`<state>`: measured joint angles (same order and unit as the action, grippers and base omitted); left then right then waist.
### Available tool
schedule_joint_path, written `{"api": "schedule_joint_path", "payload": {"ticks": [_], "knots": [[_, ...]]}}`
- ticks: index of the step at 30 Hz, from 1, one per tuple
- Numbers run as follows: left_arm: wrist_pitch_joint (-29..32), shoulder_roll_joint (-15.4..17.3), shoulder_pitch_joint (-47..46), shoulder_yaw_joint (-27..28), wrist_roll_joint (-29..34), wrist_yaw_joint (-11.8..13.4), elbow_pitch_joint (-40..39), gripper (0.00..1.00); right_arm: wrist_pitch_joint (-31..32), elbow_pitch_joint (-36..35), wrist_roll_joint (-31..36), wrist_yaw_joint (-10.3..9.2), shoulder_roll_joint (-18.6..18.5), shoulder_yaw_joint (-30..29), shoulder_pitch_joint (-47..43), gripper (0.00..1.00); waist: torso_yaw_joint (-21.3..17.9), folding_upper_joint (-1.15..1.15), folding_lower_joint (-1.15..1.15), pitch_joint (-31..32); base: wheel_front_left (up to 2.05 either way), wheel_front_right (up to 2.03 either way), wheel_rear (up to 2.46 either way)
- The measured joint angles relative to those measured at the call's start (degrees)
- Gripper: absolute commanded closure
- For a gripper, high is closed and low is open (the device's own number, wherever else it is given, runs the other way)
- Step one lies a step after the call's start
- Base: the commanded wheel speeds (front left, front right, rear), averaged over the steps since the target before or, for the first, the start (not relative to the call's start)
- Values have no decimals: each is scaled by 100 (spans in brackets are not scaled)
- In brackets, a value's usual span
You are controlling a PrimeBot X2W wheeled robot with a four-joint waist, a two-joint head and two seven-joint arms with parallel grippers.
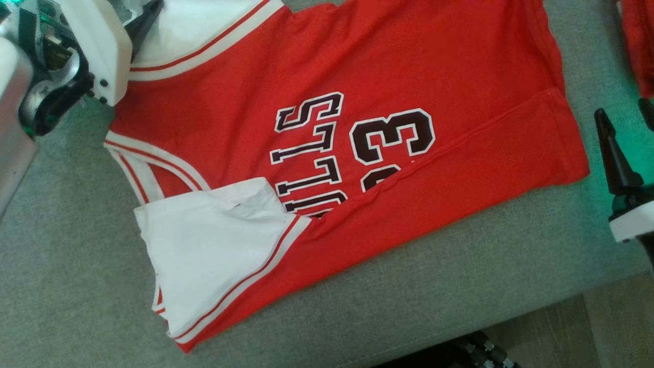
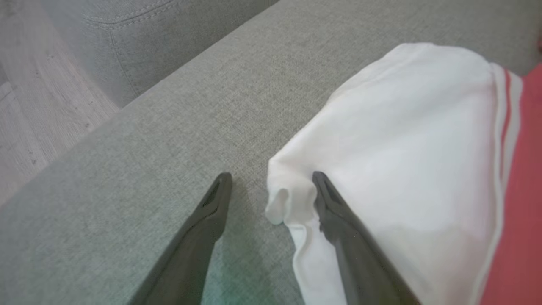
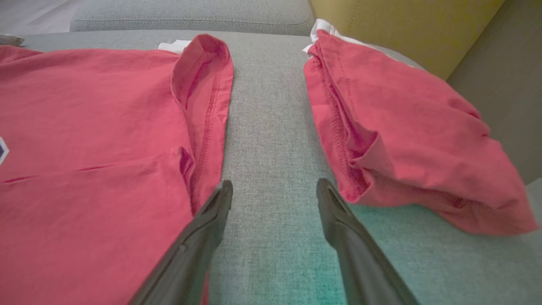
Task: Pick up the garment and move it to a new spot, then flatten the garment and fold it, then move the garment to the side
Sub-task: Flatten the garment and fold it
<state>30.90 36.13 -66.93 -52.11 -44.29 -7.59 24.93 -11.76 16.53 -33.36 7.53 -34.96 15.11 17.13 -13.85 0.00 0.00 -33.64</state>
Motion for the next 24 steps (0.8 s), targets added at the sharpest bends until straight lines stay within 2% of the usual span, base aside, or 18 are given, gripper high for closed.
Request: {"api": "schedule_joint_path", "payload": {"ticks": [1,2,3,4,11,17,24], "knots": [[37,26,-20,-49,-109,0,-21,0,2,-2,19,0,0,-23,1,0,-2,0,0,5,0,0,0],[45,102,-41,-202,-212,0,-125,48,18,-7,43,0,3,-66,1,0,-1,0,0,13,0,0,0],[-31,142,-59,-276,-207,0,-171,84,18,-15,62,0,4,-87,1,0,4,0,0,14,0,0,0],[-115,176,-92,-366,-166,0,-202,100,18,-33,69,0,7,-101,2,0,11,0,0,14,0,0,0],[-1007,193,-361,-702,224,0,-256,100,162,-212,-21,0,-1,-243,154,0,169,0,0,42,0,0,0],[-1240,100,-620,-976,249,-1,-300,100,789,-287,-457,0,-276,54,999,0,400,0,0,27,0,0,0],[-1413,11,-877,-1225,241,-1,-309,100,1263,201,-889,0,-356,595,2152,0,622,0,0,-75,0,0,0]]}}
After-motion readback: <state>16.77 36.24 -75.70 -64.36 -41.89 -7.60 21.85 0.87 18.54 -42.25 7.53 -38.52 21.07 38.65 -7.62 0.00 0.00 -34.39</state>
